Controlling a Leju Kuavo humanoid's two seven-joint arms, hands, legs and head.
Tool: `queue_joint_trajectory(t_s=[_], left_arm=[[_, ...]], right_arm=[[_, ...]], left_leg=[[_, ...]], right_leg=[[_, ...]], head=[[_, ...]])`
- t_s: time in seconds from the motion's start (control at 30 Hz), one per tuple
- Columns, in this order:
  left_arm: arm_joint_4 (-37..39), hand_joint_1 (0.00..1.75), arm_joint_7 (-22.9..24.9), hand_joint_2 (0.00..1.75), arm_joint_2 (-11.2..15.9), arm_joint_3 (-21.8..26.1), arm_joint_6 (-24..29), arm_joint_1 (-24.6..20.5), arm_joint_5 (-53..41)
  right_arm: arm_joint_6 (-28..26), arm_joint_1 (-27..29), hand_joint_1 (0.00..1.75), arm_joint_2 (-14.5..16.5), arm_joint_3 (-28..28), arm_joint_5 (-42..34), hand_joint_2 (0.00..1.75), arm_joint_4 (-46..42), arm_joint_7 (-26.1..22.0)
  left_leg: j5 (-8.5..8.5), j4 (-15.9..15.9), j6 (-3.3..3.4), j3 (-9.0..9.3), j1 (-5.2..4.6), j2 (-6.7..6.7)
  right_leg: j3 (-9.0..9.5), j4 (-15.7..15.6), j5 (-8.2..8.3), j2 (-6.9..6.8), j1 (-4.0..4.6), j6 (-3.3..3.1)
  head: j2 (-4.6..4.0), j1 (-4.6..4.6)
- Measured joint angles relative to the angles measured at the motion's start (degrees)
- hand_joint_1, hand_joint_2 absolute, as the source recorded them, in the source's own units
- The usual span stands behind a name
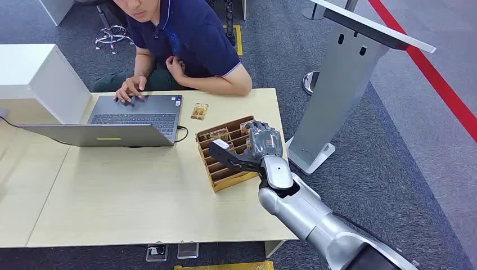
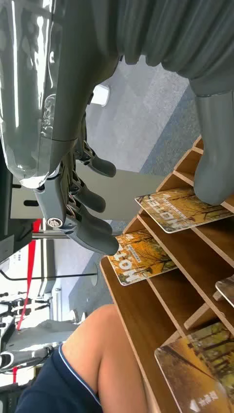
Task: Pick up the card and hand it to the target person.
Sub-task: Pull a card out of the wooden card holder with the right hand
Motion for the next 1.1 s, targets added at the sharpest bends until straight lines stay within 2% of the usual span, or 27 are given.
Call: queue_joint_trajectory(t_s=[1.1], left_arm=[[0.0, 0.0, -0.24, 1.75, -0.01, 0.0, -0.19, 0.24, 0.43]], right_arm=[[-0.54, -0.1, 0.69, -0.12, 0.92, -1.73, 1.75, 4.05, 0.04]], left_leg=[[0.0, 0.0, 0.0, 0.02, 0.0, 0.0]], right_leg=[[0.0, 0.0, 0.0, 0.0, 0.0, 0.0]], head=[[0.0, 0.04]])
